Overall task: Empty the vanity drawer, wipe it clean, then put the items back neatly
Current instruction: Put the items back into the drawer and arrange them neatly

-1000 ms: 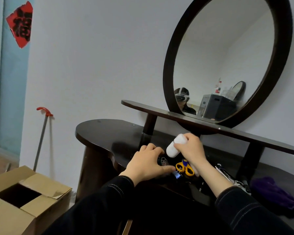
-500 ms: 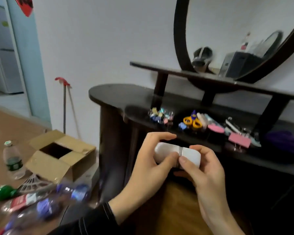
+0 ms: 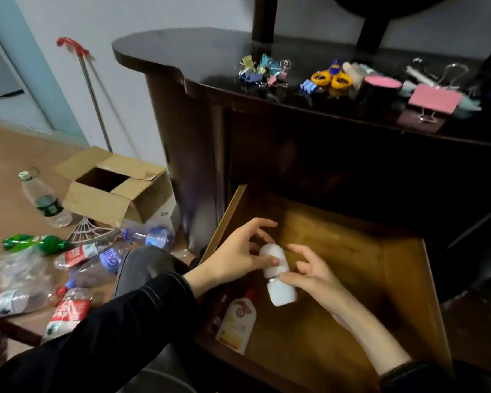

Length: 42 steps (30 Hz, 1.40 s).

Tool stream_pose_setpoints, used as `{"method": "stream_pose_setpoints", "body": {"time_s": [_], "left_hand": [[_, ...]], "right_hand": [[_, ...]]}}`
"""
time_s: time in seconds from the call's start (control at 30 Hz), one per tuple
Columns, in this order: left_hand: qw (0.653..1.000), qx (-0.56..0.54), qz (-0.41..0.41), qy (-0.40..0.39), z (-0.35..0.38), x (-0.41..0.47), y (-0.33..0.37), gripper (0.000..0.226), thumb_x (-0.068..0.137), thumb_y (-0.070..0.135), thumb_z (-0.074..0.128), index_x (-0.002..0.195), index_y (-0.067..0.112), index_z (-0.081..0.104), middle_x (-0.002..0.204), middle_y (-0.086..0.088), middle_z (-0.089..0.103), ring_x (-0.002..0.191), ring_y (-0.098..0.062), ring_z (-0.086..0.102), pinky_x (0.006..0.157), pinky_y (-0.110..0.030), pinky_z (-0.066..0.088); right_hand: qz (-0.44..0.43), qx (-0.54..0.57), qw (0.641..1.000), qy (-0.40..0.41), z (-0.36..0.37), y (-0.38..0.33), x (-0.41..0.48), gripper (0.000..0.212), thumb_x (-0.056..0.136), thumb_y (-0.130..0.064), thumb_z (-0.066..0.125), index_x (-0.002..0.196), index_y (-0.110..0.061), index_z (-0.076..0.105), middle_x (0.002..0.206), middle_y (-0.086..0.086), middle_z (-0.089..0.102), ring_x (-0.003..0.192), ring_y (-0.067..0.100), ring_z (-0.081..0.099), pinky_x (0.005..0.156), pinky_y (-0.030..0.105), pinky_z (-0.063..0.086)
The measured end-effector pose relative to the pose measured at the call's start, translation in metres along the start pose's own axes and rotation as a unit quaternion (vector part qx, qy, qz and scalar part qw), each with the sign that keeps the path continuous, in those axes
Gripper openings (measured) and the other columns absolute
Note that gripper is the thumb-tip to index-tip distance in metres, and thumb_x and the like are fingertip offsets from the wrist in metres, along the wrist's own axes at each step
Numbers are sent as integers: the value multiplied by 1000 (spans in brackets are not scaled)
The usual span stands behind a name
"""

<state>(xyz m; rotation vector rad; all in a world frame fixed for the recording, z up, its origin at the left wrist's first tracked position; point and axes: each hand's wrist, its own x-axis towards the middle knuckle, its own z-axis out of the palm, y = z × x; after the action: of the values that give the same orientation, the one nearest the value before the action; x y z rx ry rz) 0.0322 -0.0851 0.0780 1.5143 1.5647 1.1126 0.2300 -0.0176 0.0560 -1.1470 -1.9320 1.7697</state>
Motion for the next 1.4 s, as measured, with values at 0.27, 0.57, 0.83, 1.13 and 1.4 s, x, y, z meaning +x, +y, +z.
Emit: {"method": "stream_pose_setpoints", "body": {"time_s": [0.27,0.57,0.83,1.13,1.4], "left_hand": [[918,371,57,-130,11,4,-29,24,98,22,54,120,19,64,115,1,63,106,-19,58,91,-36,48],[841,470,21,-268,17,-3,-35,24,95,25,52,116,22,64,118,-1,58,113,-23,53,96,-41,44],[835,468,-6,-288,17,-3,-37,25,94,24,53,114,24,68,119,1,58,112,-24,55,96,-43,44],[843,454,3,-288,17,-3,-41,18,88,35,66,103,28,72,113,5,57,107,-19,56,90,-37,42],[848,448,0,-283,19,-3,-40,14,84,35,70,96,28,74,111,6,57,105,-18,57,87,-34,39]], "right_hand": [[111,-93,987,-65,4,29,7,91,89,-21,69,157,-44,13,111,8,65,78,19,73,55,31,58],[159,-172,968,-90,18,45,10,80,96,-19,59,159,-38,14,158,2,30,96,23,67,56,28,60],[148,-252,947,-134,24,52,12,103,89,-31,73,160,-24,-1,133,5,53,75,16,73,52,27,57],[168,-343,915,-127,24,55,7,126,67,-69,78,159,-20,5,123,-1,56,81,11,64,56,29,50],[147,-393,896,-147,36,51,3,129,71,-72,75,161,-16,1,151,4,42,124,23,53,92,36,53]]}}
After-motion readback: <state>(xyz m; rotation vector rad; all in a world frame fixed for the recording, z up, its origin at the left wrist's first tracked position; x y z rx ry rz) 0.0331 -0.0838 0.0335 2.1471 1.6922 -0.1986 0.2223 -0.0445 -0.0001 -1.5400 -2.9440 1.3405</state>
